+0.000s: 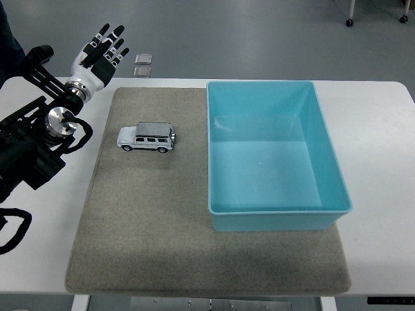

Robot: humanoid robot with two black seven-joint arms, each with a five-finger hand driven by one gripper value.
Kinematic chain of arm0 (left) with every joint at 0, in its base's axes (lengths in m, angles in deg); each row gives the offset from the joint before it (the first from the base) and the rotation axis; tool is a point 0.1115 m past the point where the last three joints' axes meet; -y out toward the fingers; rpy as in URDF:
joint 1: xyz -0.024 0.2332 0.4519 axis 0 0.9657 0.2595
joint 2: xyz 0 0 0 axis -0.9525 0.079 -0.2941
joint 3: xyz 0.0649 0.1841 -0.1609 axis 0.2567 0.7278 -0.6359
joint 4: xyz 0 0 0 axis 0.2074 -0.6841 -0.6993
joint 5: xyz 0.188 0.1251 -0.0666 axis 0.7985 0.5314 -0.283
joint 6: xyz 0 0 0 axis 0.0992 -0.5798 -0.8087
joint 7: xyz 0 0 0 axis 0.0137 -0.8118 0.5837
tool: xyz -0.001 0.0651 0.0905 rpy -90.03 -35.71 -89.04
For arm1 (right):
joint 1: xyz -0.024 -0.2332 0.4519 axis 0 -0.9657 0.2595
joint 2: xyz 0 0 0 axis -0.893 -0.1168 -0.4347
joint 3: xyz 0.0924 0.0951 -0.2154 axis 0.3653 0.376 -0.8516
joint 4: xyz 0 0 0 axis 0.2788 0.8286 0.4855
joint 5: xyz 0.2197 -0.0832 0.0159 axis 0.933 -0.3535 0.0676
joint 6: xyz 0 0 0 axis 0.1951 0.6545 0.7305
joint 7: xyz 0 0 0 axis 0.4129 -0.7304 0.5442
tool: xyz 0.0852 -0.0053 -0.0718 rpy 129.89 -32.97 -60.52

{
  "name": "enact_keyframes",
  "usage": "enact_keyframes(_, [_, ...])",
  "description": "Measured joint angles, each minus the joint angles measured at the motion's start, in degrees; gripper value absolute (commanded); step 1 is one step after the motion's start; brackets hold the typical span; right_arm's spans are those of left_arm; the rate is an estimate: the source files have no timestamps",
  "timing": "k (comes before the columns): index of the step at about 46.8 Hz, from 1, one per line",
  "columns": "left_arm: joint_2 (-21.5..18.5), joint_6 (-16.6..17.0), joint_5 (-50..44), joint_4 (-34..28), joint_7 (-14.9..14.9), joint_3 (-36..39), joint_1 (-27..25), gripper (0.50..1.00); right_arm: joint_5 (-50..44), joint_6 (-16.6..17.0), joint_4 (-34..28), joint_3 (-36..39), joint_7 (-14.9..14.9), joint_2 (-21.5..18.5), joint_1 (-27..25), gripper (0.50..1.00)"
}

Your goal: Left hand put the white car in the blue box

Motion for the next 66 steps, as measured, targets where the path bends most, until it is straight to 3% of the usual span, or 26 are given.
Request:
enact_keyframes(30, [-0.46,-0.86,-0.23,-0.05,-0.12,-0.11,0.07,0.996,0.0,-0.01,0.0,0.0,0.0,0.0,0.03,0.936])
enact_keyframes(44, [-2.42,-4.61,0.03,-0.14,-0.19,0.0,0.08,0.996,0.0,-0.01,-0.01,0.0,0.0,0.0,0.03,0.936])
enact_keyframes(66, [-2.39,-3.52,-0.97,0.22,-0.14,-1.65,0.09,0.996,0.0,0.01,0.0,0.0,0.0,0.0,0.01,0.936])
